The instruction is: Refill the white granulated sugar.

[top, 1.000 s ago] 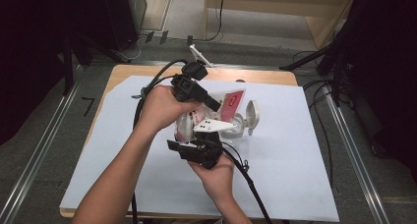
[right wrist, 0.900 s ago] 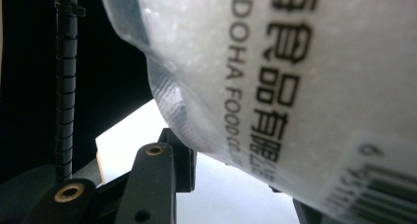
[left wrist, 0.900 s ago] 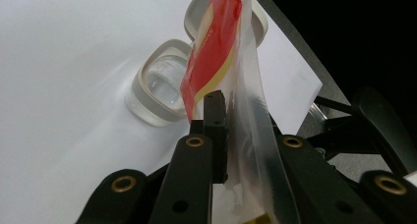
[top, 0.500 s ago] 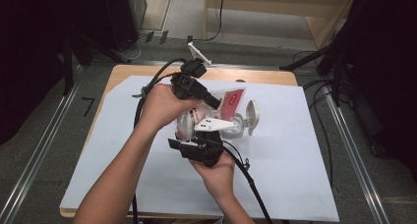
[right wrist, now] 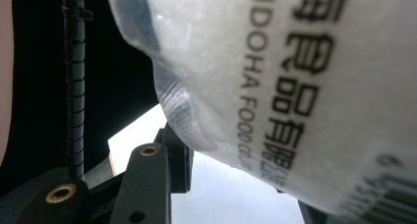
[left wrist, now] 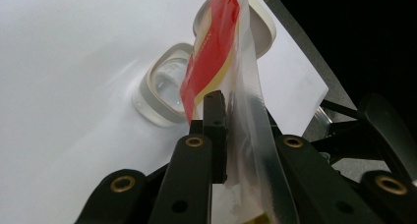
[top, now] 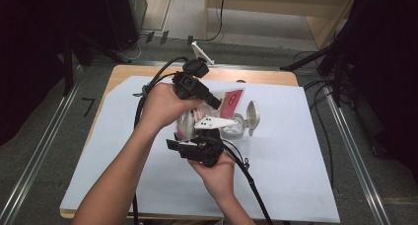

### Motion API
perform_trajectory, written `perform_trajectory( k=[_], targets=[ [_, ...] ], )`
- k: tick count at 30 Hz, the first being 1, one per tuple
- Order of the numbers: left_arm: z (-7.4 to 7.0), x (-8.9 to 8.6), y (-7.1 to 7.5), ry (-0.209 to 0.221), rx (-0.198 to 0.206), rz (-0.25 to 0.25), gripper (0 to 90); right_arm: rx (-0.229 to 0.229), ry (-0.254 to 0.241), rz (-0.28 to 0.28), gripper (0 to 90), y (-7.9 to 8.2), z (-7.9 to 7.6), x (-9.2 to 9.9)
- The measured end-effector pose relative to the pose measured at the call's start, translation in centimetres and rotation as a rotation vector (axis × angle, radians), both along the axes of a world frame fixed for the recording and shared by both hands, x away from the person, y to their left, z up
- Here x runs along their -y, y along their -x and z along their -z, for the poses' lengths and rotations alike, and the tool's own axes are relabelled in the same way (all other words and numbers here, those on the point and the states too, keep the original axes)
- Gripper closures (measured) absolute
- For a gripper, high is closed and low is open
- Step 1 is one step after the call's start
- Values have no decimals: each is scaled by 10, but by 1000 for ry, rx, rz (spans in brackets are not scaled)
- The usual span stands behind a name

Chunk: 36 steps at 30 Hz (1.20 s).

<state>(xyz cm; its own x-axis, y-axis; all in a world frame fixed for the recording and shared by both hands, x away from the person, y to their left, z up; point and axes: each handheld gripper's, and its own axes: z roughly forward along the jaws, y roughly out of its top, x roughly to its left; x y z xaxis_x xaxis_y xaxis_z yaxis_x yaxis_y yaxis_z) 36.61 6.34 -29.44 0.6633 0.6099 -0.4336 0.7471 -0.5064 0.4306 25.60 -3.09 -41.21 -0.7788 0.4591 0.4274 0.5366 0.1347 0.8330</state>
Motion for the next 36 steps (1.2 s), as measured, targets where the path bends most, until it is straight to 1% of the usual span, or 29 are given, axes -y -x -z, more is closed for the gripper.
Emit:
perform_trajectory(
  k=[5, 8, 10, 13, 15, 16, 19, 23, 27, 31, 36],
  targets=[
    [0, -2, -1, -7, 2, 4, 831, 3, -2, -4, 598, 0, 0, -3],
    [1, -2, -1, -7, 3, 4, 830, 25, 8, 0, 597, 0, 2, -4],
    [0, -1, 1, -14, 7, 0, 830, 18, 4, 1, 596, 0, 1, -5],
    [-1, 0, 1, -11, 7, -1, 829, 17, 2, -1, 596, 1, 1, -5],
    [-1, 0, 1, -18, 7, 0, 828, 18, -4, -3, 595, 1, 1, -5],
    [-1, 2, 2, -20, 13, -9, 827, 12, -14, -4, 592, 0, 2, -5],
    [-2, 3, 2, -26, 14, -2, 827, 6, -18, -3, 584, 1, 1, -5],
    [-1, 2, 1, -19, 5, -1, 827, 17, 0, 0, 598, 1, 1, -5],
    [-1, 3, 1, -20, 9, 0, 826, 19, -2, 6, 604, 1, 1, -5],
    [-1, 3, 2, -19, 10, 1, 824, 24, 7, 10, 636, 1, 2, -5],
    [-1, 4, 3, -21, 7, -2, 824, 27, 10, 12, 638, 1, 2, -5]
  ],
)
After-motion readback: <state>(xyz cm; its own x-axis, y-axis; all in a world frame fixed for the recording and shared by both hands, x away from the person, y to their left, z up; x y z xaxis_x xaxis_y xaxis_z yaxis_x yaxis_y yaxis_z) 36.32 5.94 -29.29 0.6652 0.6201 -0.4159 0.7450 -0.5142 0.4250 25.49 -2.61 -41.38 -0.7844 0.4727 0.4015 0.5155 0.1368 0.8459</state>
